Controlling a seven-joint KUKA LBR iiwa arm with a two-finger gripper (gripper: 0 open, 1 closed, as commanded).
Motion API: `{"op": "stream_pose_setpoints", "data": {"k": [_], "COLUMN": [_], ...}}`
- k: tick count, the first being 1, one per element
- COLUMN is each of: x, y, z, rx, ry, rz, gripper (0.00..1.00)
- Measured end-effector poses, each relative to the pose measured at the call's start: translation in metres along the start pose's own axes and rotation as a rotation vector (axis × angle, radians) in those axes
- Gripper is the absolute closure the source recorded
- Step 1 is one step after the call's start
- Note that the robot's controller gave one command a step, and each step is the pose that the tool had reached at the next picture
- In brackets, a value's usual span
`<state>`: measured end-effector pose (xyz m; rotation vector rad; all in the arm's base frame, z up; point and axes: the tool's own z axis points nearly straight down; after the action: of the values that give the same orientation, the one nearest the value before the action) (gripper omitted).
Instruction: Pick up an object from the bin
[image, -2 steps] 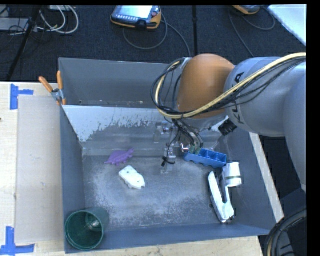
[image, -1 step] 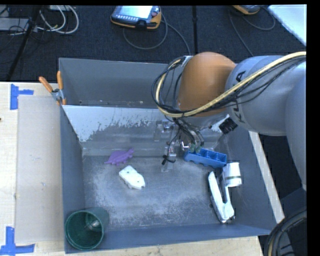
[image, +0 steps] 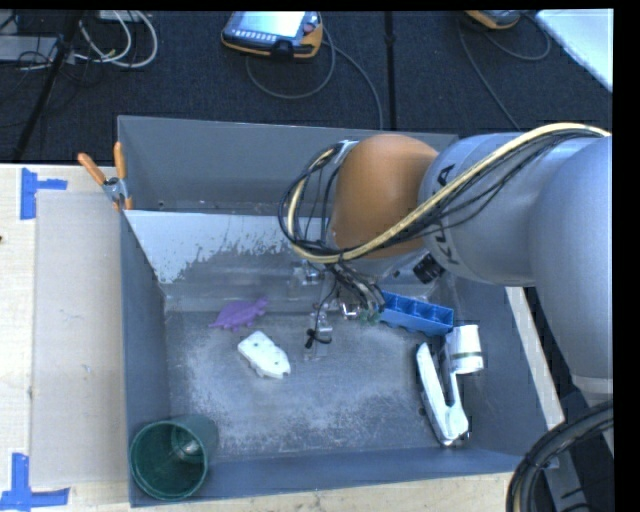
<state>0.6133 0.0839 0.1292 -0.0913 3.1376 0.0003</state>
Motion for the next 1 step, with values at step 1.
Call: {"op": "stream_pose_setpoints", "data": {"k": [1], "x": [0.0058], "y": [0.0190], "z": [0.0426], "rx": [-0.001], "ry": [0.006], "rz": [0.055], "gripper": [0.00]}}
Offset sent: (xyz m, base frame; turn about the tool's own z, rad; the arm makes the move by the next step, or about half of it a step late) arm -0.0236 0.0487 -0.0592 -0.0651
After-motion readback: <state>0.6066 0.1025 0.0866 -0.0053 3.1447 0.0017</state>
